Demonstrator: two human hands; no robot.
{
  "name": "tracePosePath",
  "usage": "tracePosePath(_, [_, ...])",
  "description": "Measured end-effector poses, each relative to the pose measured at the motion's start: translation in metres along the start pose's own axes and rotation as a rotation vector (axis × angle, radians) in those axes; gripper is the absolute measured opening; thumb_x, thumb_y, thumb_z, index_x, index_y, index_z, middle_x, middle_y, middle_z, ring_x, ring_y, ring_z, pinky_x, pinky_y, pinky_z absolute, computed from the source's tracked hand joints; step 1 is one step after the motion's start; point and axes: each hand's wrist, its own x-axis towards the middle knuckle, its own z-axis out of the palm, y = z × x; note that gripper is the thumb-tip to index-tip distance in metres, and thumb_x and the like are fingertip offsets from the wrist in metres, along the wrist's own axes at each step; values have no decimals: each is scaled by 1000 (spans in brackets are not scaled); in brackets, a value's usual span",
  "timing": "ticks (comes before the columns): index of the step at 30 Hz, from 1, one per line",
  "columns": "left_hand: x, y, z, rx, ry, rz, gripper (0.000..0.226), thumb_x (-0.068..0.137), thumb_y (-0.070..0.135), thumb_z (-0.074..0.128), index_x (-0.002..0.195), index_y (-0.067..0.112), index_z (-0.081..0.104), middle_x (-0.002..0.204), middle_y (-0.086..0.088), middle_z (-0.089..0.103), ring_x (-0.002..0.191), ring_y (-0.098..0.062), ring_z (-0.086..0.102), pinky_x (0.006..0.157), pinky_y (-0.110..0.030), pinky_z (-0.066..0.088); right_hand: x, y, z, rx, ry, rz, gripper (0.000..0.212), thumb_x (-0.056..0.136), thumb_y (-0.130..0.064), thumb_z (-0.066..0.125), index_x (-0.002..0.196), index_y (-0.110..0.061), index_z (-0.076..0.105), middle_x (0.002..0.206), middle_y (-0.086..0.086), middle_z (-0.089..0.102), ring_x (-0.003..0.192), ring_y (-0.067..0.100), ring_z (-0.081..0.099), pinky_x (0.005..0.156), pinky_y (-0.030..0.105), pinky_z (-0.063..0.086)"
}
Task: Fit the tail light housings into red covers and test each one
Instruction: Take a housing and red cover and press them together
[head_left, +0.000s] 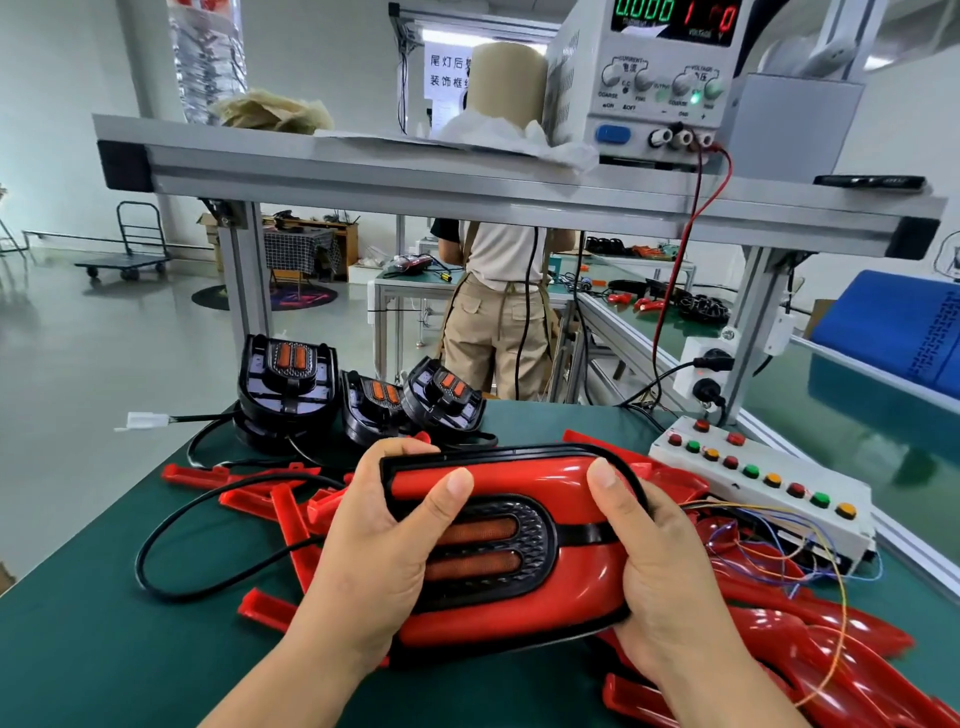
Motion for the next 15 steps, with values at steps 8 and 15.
tracePosePath(8, [0,2,1,19,30,-11,40,68,33,77,101,23,56,93,-21,73,78,-44,72,58,-51,59,-2,7,2,25,54,-6,48,61,-36,78,99,-7,73,93,23,73,79,37,72,67,49,60])
tracePosePath(15, [2,2,0,28,36,-21,36,68,33,77,97,24,58,91,-20,73,78,-43,72,57,-50,59,-1,7,2,37,42,6,45,65,-36,78,100,-7,73,94,22,73,83,40,72,66,50,60])
